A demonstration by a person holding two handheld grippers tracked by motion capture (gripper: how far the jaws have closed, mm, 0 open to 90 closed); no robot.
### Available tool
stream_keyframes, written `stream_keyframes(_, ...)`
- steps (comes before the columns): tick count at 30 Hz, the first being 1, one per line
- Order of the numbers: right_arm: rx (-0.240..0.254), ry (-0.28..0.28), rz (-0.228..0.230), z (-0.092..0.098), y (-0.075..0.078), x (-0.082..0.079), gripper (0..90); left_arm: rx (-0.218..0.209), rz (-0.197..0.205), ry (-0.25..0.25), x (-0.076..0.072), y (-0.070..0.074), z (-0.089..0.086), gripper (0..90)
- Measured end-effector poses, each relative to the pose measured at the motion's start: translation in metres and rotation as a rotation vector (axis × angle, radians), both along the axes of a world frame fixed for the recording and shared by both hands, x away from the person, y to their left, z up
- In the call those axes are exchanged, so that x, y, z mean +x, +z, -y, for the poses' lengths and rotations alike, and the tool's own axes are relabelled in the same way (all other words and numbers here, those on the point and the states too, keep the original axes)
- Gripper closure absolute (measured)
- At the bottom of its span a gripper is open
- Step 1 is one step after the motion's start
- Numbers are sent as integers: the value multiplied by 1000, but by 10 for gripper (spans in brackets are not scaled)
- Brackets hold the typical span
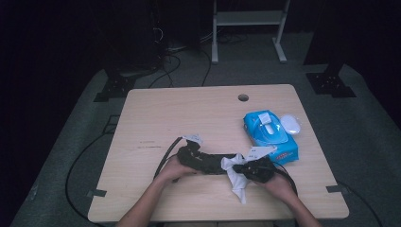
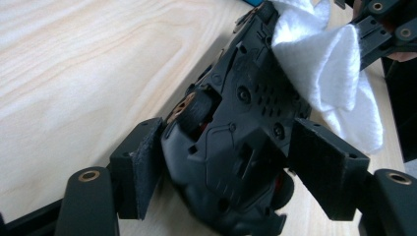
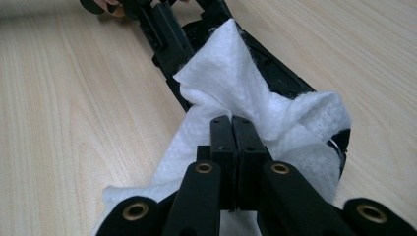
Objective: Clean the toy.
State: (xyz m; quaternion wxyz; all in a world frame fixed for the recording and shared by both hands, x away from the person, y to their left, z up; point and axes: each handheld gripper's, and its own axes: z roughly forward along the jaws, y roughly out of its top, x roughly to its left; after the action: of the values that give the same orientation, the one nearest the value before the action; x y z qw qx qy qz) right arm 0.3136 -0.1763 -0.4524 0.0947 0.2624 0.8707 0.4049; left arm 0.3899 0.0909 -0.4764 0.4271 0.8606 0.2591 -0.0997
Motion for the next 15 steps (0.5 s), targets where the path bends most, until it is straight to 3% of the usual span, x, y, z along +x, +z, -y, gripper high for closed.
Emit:
stream_keyframes(5,5,-4,5,1,-1,-1,885,-11,3,1,0,-1,-1,308)
stream_keyframes(9,12,-3,1,2,-1,-3,885,-17,66,6,-8,1,-2,312)
stream_keyframes(12,12,-4,3,3,-1,-4,885,-22,121,0,-14,5,-6,382)
stream_keyframes(15,13,-15,-4,4,-1,-6,885,-20,172,4,-24,6,-7,394)
